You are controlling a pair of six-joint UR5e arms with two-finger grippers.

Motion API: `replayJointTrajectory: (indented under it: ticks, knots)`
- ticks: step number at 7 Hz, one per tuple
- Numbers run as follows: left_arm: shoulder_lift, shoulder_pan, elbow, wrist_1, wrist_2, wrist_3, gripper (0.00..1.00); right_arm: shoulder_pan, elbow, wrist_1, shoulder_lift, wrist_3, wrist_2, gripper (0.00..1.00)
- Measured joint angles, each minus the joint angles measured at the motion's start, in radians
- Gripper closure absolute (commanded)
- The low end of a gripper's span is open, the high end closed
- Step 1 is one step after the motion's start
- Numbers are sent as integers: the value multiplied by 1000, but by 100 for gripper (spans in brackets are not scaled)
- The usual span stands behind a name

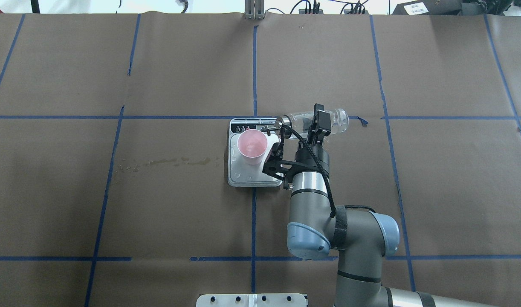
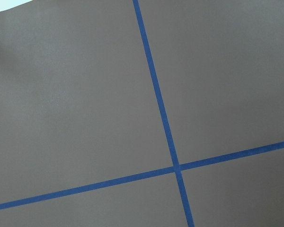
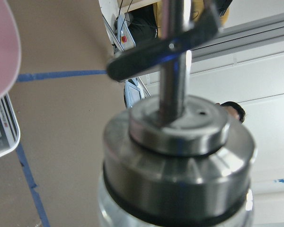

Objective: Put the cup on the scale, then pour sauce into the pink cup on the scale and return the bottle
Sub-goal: 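Turn the bottle upright and move it back away from the scale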

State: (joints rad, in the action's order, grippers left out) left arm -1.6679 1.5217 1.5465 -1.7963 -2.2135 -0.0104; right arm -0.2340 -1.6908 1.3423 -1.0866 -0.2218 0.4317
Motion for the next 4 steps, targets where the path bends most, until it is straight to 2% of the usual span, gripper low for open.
replayJointTrajectory:
  ticks: [2,4]
  knots:
    - [-3,0,2,0,-1,1,0,-6,-3,-159,-2,-122,82,100]
    - [-9,0,4,1,0,3,0,-33,-27,-220,-12,-373,137,100]
